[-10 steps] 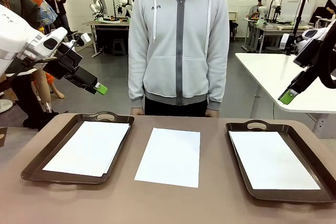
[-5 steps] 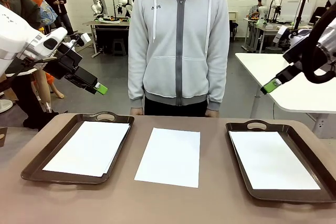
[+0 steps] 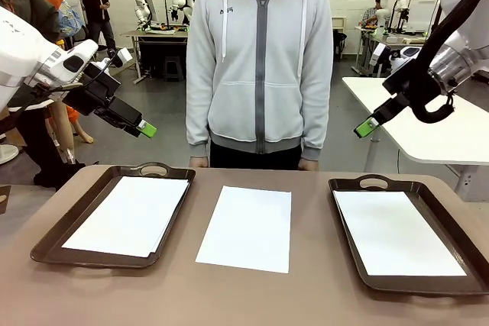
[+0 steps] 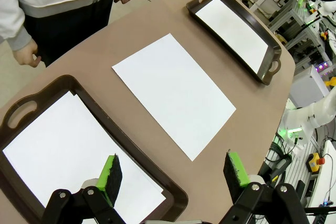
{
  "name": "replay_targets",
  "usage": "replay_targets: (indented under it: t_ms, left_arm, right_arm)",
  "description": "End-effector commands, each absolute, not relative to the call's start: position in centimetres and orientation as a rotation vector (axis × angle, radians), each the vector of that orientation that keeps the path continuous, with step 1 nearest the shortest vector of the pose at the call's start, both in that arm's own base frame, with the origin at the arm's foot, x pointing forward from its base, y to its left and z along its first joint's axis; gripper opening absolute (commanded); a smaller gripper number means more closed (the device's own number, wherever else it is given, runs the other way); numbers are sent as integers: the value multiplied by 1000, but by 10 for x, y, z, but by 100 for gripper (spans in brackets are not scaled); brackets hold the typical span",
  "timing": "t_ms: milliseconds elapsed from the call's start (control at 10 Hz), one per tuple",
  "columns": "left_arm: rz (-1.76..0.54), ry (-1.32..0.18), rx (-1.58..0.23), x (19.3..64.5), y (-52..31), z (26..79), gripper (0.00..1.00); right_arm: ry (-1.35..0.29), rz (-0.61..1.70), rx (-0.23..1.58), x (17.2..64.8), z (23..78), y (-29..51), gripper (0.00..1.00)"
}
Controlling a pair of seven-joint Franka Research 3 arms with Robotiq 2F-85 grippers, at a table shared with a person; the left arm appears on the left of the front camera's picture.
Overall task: Sort the A4 documents.
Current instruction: Receive the A4 Paper.
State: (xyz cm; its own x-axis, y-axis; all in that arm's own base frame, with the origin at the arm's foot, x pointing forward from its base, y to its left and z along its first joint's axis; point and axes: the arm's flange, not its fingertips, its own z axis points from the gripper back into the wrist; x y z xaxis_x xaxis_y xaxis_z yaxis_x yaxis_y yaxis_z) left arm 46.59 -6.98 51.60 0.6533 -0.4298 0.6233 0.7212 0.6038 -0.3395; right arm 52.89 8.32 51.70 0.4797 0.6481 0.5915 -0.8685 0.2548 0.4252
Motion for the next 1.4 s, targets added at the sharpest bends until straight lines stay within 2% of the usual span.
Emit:
replay_targets:
  t_ms: [0, 400, 500, 1300]
  left_arm:
    - [-699, -526, -614, 466, -69, 517, 100]
    - [-699, -526, -614, 466, -69, 517, 100]
    - [-699, -526, -614, 466, -69, 517, 100]
    - [-699, -526, -614, 466, -69, 517, 100]
  right_arm:
    - [-338, 1027, 784, 536, 517, 87, 100]
    - [-340, 957, 783, 532, 514, 82, 100]
    - [-340, 1042, 776, 533, 516, 84, 100]
    - [-340, 1042, 776, 533, 516, 84, 100]
